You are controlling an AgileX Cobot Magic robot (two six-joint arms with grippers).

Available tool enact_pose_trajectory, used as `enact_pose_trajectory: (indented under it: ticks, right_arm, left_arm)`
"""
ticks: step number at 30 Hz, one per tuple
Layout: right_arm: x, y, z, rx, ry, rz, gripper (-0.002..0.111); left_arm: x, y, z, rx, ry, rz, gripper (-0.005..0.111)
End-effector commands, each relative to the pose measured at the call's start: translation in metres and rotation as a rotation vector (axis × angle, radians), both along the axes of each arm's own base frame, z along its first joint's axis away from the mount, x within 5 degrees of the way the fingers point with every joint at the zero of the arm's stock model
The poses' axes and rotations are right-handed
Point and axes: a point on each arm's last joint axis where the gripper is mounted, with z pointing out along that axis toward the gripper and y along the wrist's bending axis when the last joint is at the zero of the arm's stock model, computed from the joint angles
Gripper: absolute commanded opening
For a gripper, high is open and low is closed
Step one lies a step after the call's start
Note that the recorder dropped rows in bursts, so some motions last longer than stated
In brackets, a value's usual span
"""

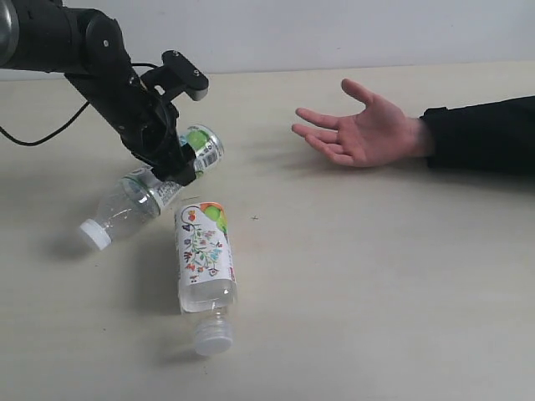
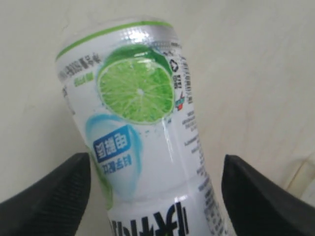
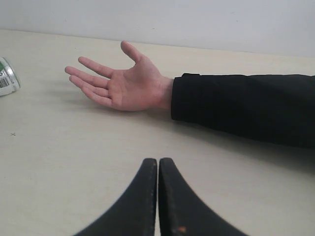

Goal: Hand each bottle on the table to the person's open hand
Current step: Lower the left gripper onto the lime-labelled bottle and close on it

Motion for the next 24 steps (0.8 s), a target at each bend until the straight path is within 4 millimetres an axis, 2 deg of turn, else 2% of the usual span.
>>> enact_pose_trajectory:
  ticks: [1,20,22,24]
  right_arm:
    - [-0.001,0.000,0.000,0.002,-0.011,0.002,0.001]
    - [-0.001,0.000,0.000,-0.002,-0.012,0.002,0.001]
    - [-0.001,0.000,0.000,-0.002,-0.012,0.002,0.001]
    - [-0.001,0.000,0.000,-0.002,-0.012,0.002,0.001]
  left_arm:
    - [0.004,0.001,0.003,-0.036,-0.019,0.089,0.071]
    - [0.003,0.002,-0.007,-0.038,0.031,0.135,0.067]
    - [0.004,0.002,-0.007,-0.039,0.024,0.135,0.063]
    - [0.004,0.002,-0.007,-0.038,0.024,0.134,0.051]
